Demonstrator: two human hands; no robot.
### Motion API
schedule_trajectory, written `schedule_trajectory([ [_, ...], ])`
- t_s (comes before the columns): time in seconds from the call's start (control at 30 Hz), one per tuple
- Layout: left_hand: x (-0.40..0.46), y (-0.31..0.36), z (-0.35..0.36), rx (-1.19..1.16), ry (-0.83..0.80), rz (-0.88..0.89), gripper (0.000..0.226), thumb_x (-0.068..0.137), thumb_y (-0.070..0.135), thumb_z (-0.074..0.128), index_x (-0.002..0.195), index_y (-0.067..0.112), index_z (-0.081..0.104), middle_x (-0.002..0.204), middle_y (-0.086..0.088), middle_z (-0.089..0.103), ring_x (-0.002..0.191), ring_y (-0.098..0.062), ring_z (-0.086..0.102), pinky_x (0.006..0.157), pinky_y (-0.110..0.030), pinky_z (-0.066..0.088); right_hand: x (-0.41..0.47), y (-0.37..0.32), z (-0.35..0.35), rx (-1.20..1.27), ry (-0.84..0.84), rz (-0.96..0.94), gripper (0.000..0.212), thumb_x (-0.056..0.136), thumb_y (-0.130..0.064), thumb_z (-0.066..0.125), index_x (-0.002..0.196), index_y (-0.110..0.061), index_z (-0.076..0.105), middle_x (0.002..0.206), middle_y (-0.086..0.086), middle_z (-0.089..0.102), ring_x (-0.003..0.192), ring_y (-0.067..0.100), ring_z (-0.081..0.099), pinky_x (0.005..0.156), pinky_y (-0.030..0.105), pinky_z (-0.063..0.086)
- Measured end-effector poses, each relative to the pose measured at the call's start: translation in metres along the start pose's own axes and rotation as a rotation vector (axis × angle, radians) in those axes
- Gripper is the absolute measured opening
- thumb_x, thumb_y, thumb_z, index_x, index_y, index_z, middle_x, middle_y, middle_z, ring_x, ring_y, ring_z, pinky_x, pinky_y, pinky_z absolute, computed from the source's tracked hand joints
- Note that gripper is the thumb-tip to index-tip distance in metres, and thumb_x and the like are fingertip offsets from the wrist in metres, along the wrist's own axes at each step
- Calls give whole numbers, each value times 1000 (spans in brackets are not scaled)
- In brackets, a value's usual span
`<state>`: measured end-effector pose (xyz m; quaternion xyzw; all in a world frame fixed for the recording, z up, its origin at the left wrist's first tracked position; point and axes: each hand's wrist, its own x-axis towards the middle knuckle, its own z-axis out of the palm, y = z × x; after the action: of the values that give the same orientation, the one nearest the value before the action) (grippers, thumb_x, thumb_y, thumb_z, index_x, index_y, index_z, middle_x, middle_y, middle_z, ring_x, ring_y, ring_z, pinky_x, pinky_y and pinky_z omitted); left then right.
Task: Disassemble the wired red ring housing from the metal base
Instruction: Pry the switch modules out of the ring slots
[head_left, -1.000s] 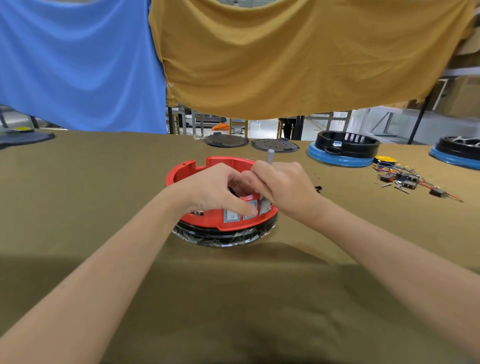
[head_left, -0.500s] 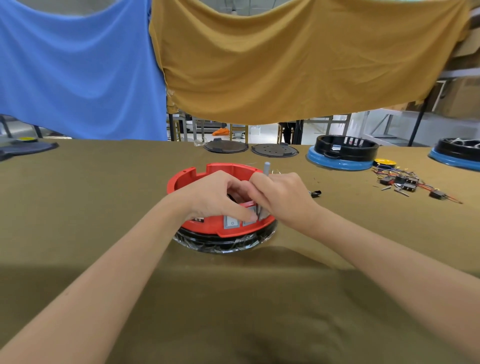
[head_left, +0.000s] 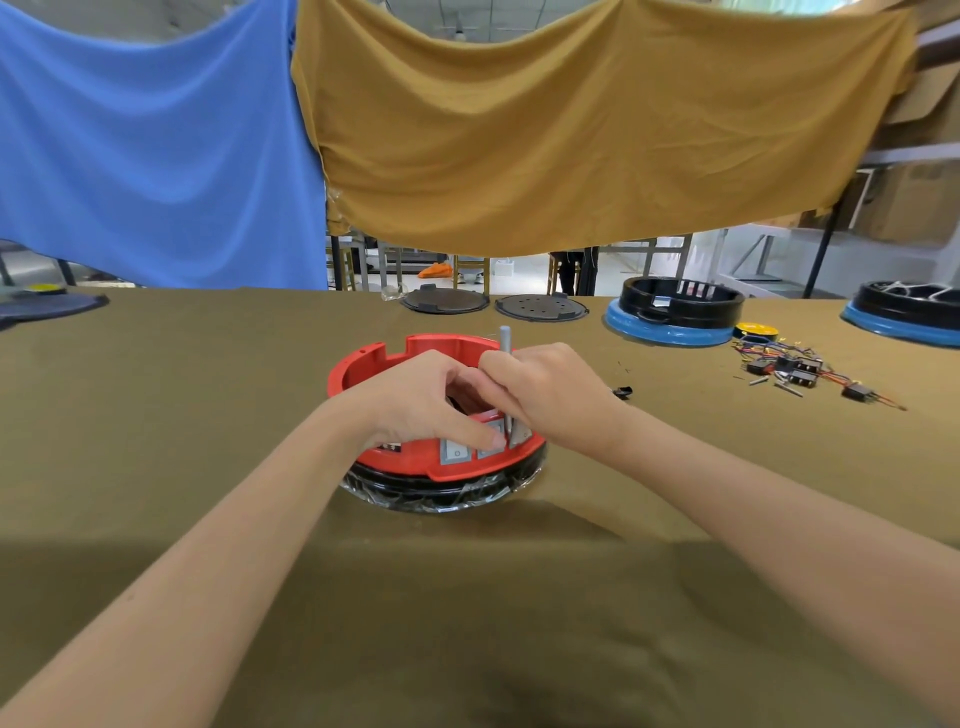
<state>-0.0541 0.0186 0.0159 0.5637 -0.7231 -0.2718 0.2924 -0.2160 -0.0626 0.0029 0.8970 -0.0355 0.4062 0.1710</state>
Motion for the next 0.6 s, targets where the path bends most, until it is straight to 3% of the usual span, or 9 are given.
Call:
schedule_trajectory([
  [0.1, 2, -1, -1, 11, 4, -8, 27, 75, 22, 82, 98, 35, 78, 102, 17, 74, 95, 1, 65, 89, -18, 46, 9, 2, -4, 40, -204, 46, 46, 104, -33, 38, 67, -6, 49, 50, 6, 43, 40, 26, 39, 42, 36, 33],
  [0.23, 1, -2, -1, 4, 3, -23, 33, 75, 24, 83, 105, 34, 75, 105, 12, 74, 97, -5, 67, 92, -28, 50, 17, 8, -5, 117, -349, 88, 41, 106, -29, 41, 69, -13, 43, 55, 3, 44, 47, 23, 39, 53, 32, 29],
  [0.33, 2, -5, -1, 14, 13, -26, 38, 74, 24, 84, 110, 24, 72, 105, 7, 73, 96, -8, 67, 87, -25, 55, 12, 8, -6, 132, -228, 120, 40, 104, -26, 47, 69, -7, 50, 53, 7, 49, 44, 25, 42, 49, 33, 29],
  [0.47, 4, -7, 0, 50, 39, -87, 45, 72, 31, 86, 111, 19, 68, 100, 12, 71, 85, 7, 66, 72, -10, 51, -2, 7, -6, 192, 39, 216, 41, 99, -19, 54, 64, 2, 55, 48, 9, 53, 38, 21, 44, 39, 34, 35],
  [0.6, 5, -7, 0, 49, 34, -88, 44, 72, 32, 86, 111, 20, 69, 100, 13, 71, 85, 7, 65, 74, -12, 49, -2, 6, -5, 167, 98, 147, 43, 98, -22, 51, 63, 1, 54, 47, 7, 52, 37, 20, 44, 37, 32, 35],
])
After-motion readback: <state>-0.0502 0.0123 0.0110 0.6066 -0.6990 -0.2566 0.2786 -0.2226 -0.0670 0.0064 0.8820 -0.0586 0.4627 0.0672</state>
